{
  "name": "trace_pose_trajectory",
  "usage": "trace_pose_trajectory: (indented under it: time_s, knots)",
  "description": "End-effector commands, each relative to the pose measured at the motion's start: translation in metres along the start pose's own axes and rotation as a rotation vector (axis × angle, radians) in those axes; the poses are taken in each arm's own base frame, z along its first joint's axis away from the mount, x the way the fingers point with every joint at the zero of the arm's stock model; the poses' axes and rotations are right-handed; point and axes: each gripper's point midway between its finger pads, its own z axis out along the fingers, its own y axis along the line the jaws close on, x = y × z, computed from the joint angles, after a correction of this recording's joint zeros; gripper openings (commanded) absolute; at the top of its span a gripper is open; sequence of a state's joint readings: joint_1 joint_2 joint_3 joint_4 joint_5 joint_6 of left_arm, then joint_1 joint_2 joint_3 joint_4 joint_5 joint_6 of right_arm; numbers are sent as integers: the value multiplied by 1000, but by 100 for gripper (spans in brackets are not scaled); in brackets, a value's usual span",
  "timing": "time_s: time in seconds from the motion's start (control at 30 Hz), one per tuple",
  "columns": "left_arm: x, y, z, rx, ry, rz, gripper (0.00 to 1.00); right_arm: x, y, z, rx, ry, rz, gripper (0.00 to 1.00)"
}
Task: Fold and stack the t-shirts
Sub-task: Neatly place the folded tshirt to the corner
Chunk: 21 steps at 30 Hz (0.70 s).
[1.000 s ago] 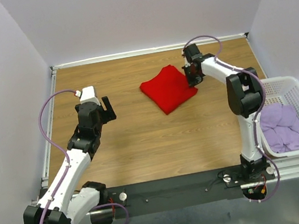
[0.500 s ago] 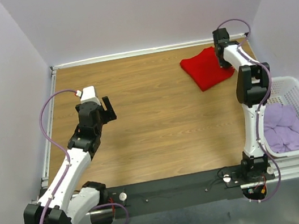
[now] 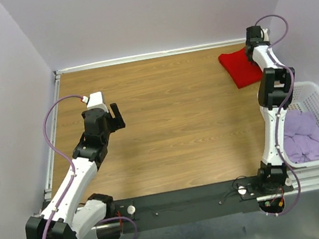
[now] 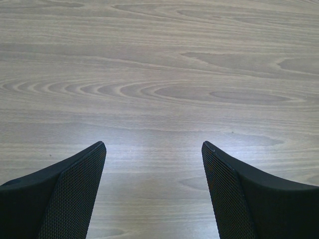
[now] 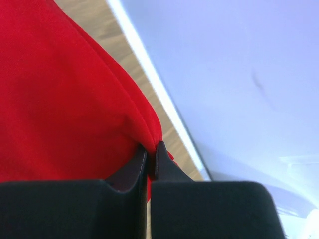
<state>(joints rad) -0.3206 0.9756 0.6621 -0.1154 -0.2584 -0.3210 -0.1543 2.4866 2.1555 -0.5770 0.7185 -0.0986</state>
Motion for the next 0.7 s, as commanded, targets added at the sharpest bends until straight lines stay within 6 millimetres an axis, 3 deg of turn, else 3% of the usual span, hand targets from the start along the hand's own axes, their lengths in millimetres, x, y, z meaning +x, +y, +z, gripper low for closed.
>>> trace_pose_trajectory:
  time_s: [0.0, 0.4, 0.5, 0.67]
  knots:
    - [-3, -8, -1, 44, 0, 0, 86, -1, -19, 13, 113, -1, 54, 1]
    - [0, -9, -1, 53, 9, -1, 86, 19, -49, 31, 242, 48, 99, 2]
    - [-3, -10, -1, 58, 1, -2, 86, 19, -54, 31, 263, 50, 99, 9]
    - [-4, -10, -3, 58, -6, -4, 86, 6, -63, 22, 258, 20, 145, 47]
